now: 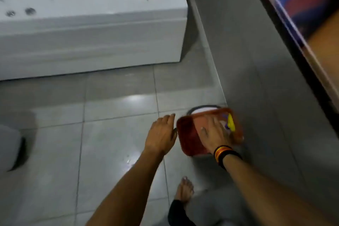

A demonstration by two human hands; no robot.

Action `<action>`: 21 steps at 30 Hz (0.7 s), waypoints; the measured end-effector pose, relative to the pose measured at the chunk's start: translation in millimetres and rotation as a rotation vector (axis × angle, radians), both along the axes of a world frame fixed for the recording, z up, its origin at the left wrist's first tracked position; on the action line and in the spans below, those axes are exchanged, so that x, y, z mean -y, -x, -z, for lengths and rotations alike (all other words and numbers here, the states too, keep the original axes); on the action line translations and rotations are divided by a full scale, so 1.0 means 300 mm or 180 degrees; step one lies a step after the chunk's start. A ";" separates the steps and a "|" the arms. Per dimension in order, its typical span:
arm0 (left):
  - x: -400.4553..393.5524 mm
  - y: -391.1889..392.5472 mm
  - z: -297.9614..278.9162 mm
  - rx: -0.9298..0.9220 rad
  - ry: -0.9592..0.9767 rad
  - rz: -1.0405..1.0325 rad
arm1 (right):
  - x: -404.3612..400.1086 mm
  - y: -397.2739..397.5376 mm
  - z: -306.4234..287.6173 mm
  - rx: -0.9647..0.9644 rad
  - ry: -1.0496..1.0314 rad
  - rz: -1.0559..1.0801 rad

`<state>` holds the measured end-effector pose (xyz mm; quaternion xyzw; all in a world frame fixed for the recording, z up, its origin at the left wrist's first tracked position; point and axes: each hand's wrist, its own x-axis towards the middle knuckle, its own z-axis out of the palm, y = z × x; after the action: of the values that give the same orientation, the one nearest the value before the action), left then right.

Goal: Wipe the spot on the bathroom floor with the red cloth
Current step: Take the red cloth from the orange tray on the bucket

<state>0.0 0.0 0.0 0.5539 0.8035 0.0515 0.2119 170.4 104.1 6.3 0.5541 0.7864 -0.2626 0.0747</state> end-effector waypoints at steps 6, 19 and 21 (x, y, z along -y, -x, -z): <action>-0.164 -0.190 0.453 0.0417 0.0507 -0.0272 | -0.031 -0.189 0.501 -0.0025 0.0984 0.0569; -0.484 -0.213 0.966 -0.1243 0.1499 0.0277 | -0.083 -0.084 1.008 0.0129 0.1182 0.1730; -0.492 -0.206 0.945 -0.1024 0.1416 0.0033 | -0.078 -0.075 1.000 0.0023 0.1216 0.1772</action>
<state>61.7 147.5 -283.6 0.4988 0.8156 -0.2159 0.1983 192.9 127.6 -293.6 0.7245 0.5412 -0.4137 0.1053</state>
